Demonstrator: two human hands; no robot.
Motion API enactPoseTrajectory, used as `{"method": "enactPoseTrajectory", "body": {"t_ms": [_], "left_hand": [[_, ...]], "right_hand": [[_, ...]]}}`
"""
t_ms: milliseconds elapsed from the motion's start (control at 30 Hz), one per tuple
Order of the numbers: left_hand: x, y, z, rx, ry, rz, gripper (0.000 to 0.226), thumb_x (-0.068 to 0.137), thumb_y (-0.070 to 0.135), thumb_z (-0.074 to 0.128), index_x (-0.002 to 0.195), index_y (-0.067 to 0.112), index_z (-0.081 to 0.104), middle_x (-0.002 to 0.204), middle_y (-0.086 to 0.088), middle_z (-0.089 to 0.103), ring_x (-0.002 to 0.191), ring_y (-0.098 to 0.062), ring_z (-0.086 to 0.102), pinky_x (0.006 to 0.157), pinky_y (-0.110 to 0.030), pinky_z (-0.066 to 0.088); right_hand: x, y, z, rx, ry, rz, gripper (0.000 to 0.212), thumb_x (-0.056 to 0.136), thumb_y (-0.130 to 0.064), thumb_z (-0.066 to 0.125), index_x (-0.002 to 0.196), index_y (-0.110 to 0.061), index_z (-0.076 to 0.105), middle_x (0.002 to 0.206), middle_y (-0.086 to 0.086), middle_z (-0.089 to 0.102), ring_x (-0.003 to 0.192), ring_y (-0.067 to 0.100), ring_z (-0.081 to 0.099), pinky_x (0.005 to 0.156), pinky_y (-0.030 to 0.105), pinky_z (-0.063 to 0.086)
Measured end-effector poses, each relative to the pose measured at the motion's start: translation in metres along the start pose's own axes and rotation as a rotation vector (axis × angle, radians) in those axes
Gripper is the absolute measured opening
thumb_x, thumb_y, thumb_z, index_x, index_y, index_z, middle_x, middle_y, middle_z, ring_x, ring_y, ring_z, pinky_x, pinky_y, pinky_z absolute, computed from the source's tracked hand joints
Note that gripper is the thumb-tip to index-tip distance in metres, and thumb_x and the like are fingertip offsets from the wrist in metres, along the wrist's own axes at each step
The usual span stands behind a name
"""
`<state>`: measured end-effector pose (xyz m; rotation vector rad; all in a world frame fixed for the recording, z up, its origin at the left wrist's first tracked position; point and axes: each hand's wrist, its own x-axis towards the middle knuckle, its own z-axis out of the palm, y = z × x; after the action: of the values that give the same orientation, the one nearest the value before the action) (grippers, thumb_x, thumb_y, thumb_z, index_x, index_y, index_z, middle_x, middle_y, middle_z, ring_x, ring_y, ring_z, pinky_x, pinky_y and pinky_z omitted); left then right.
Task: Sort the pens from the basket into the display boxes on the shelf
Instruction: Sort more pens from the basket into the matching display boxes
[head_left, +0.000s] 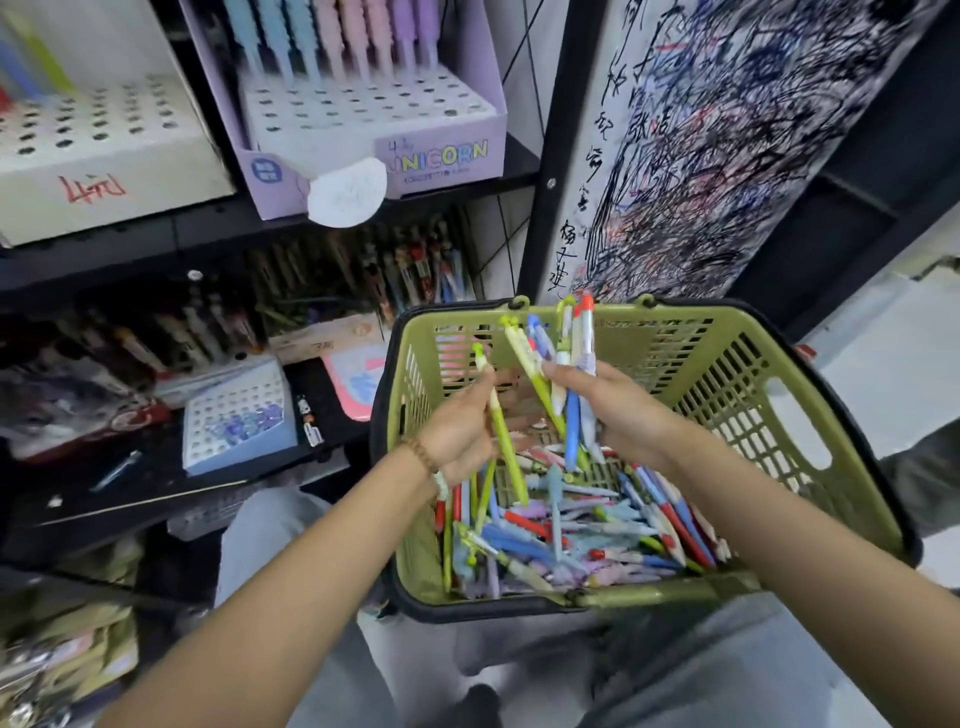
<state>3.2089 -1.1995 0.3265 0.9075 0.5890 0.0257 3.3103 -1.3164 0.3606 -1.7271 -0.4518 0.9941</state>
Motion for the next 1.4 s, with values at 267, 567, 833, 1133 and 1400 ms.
{"method": "enactPoseTrajectory", "body": {"t_ms": [267, 567, 833, 1133, 1400], "left_hand": [[0.008, 0.002, 0.022, -0.09, -0.027, 0.095, 0.047, 0.092, 0.05, 0.044, 0.1, 0.01, 0.067, 0.087, -0.003, 0.074, 0.086, -0.008, 0.07, 0.07, -0.021, 0.055], [-0.013, 0.036, 0.012, -0.039, 0.002, 0.259, 0.023, 0.093, 0.022, 0.055, 0.085, 0.002, 0.062, 0.064, -0.004, 0.07, 0.064, -0.014, 0.068, 0.062, -0.025, 0.056], [-0.065, 0.108, -0.021, 0.158, 0.098, 0.523, 0.009, 0.095, 0.014, 0.053, 0.101, 0.011, 0.058, 0.097, -0.015, 0.07, 0.085, -0.027, 0.068, 0.084, -0.044, 0.056], [-0.162, 0.21, -0.132, 0.356, 0.348, 0.72, 0.017, 0.094, 0.019, 0.053, 0.089, 0.004, 0.061, 0.058, -0.007, 0.068, 0.053, -0.016, 0.068, 0.047, -0.022, 0.052], [-0.26, 0.239, -0.238, 0.428, 0.759, 0.859, 0.017, 0.094, 0.02, 0.052, 0.105, 0.01, 0.06, 0.082, 0.002, 0.074, 0.071, -0.012, 0.071, 0.057, -0.019, 0.053]], "right_hand": [[0.004, 0.0, 0.037, -0.358, 0.213, -0.243, 0.037, 0.101, -0.036, 0.034, 0.112, -0.011, 0.058, 0.105, 0.004, 0.042, 0.114, 0.019, 0.037, 0.1, 0.025, 0.026], [-0.013, -0.052, 0.036, -0.103, 0.131, -0.346, 0.038, 0.101, -0.039, 0.026, 0.122, -0.038, 0.058, 0.126, -0.007, 0.054, 0.122, 0.004, 0.044, 0.094, 0.02, 0.034], [0.0, -0.127, 0.063, 0.229, -0.099, -0.489, 0.018, 0.101, -0.018, 0.039, 0.101, -0.014, 0.056, 0.062, -0.003, 0.046, 0.042, 0.006, 0.034, 0.041, 0.016, 0.03], [0.044, -0.205, 0.186, 0.219, -0.411, -0.45, 0.034, 0.101, -0.038, 0.036, 0.101, -0.019, 0.064, 0.065, -0.004, 0.043, 0.055, 0.01, 0.039, 0.051, 0.02, 0.038], [0.06, -0.259, 0.307, -0.1, -0.48, -0.616, 0.017, 0.094, -0.032, 0.054, 0.109, -0.029, 0.063, 0.109, -0.005, 0.068, 0.1, 0.009, 0.062, 0.087, 0.022, 0.045]]}}
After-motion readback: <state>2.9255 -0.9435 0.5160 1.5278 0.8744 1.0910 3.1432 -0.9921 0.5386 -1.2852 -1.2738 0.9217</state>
